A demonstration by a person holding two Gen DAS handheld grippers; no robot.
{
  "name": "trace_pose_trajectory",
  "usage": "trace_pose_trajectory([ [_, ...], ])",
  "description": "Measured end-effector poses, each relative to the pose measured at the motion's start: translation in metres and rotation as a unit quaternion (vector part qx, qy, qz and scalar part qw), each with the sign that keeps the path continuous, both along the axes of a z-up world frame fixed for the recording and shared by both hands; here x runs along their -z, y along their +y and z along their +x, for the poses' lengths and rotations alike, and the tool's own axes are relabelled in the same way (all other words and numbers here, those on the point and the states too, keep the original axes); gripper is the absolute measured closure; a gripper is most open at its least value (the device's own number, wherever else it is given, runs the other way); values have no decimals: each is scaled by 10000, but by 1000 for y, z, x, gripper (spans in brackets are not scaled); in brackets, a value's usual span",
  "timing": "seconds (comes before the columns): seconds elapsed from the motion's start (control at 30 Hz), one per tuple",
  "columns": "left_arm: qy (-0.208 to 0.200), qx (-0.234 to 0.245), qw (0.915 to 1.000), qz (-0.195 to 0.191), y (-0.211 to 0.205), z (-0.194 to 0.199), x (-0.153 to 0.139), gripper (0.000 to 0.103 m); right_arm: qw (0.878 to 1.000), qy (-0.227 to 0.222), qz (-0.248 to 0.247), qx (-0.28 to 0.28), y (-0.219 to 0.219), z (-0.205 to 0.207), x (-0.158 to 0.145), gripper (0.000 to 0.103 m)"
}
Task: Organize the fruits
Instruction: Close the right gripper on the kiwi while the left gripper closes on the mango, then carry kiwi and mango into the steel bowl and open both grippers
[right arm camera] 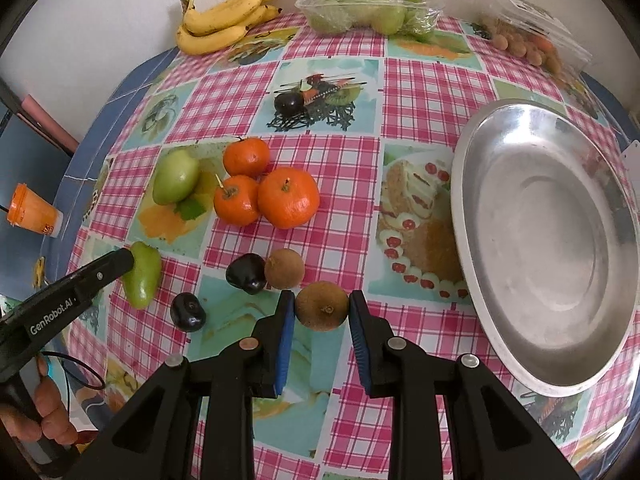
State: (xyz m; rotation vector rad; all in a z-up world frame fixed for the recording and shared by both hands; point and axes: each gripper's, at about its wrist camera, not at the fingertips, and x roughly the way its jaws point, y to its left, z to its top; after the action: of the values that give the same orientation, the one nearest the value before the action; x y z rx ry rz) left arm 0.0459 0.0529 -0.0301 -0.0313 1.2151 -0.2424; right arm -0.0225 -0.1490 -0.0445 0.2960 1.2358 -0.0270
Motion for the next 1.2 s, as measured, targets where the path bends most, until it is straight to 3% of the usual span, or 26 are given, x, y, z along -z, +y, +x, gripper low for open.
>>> trace_pose_trajectory([
  [0.07, -3, 2, 10000, 1, -1, 0, -1, 87, 10000, 29, 4, 4, 0, 1, 1, 75],
  [0.13, 42, -42, 10000, -67, 0, 0, 1, 80, 10000, 32, 11, 5, -1, 0, 1, 75],
  [0.2, 186, -127, 9997, -129, 2, 2, 5, 62, 10000, 26, 14, 1, -1, -1, 1, 75],
  [0.27, 250, -146, 9995, -110, 2, 1, 8, 53, 10000, 29, 18, 8, -2, -1, 1, 75],
  [0.43, 483, 120, 9986, -196, -10, -1, 19, 53, 10000, 52, 17, -38, 1, 0, 3, 75],
  [0.5, 617, 140, 9977, -230, -12, 0, 25, 63, 10000, 46, 13, -48, 1, 1, 4, 75],
  [0.67, 643, 59, 9976, -261, -10, 0, 26, 64, 10000, 54, 30, -43, 0, 1, 4, 75],
  [0.77, 516, -62, 9986, -92, -4, 0, 21, 64, 10000, 46, 40, -62, 1, 0, 3, 75],
  [0.93, 269, -225, 9990, -289, 6, -1, 7, 64, 9998, -162, 79, -24, -1, -3, -6, 75],
  [1.2, -103, 273, 9993, -222, -23, -6, -21, 64, 9983, -317, 52, 492, -28, -10, -23, 75],
])
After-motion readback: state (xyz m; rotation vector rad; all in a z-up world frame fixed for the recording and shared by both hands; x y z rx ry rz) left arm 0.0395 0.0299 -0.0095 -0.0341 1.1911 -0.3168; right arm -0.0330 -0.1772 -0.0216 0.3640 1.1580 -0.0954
